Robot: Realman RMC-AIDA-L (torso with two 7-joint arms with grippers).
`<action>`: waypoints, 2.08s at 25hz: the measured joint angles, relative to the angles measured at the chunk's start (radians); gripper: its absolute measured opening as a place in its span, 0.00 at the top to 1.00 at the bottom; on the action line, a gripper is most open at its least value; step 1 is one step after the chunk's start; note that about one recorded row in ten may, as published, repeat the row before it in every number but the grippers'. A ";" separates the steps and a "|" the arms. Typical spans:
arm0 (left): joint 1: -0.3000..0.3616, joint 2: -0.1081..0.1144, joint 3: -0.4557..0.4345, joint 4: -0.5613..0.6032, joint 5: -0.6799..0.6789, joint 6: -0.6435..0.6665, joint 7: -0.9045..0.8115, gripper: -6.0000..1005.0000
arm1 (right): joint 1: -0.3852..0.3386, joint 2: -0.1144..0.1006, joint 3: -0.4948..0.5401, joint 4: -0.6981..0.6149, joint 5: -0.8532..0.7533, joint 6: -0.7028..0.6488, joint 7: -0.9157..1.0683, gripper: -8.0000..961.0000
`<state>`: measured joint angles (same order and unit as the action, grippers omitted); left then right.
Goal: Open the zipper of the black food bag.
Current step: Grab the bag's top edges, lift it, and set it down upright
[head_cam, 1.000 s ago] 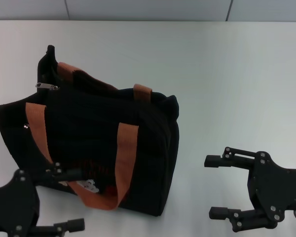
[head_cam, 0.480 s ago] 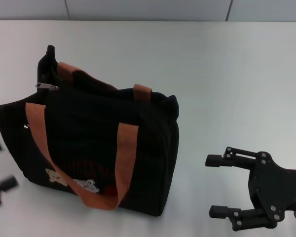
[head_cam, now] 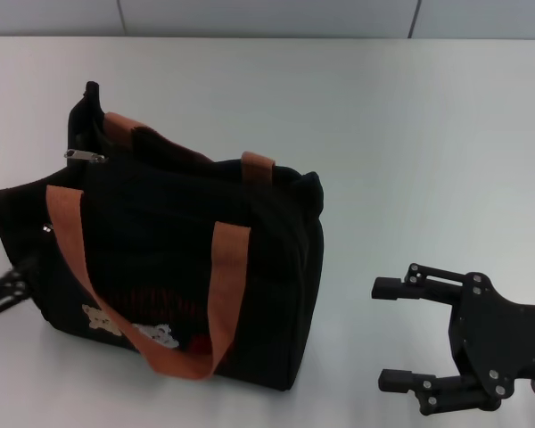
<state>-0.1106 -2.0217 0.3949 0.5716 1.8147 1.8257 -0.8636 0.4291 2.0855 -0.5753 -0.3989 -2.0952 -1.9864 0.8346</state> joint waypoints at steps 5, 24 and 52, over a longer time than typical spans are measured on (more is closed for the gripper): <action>-0.027 -0.035 0.000 -0.024 0.015 -0.035 0.127 0.33 | -0.001 -0.001 0.000 0.000 0.002 0.000 0.000 0.13; -0.061 -0.046 -0.024 -0.107 -0.008 -0.061 0.289 0.80 | -0.016 -0.002 0.062 0.000 0.023 -0.009 0.000 0.13; -0.360 -0.056 0.104 -0.233 -0.133 0.101 0.963 0.90 | 0.117 0.001 -0.279 0.177 0.380 0.482 0.042 0.13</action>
<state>-0.4711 -2.0777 0.4993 0.3387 1.6814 1.9267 0.0990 0.5464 2.0868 -0.8546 -0.2223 -1.7154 -1.5047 0.8762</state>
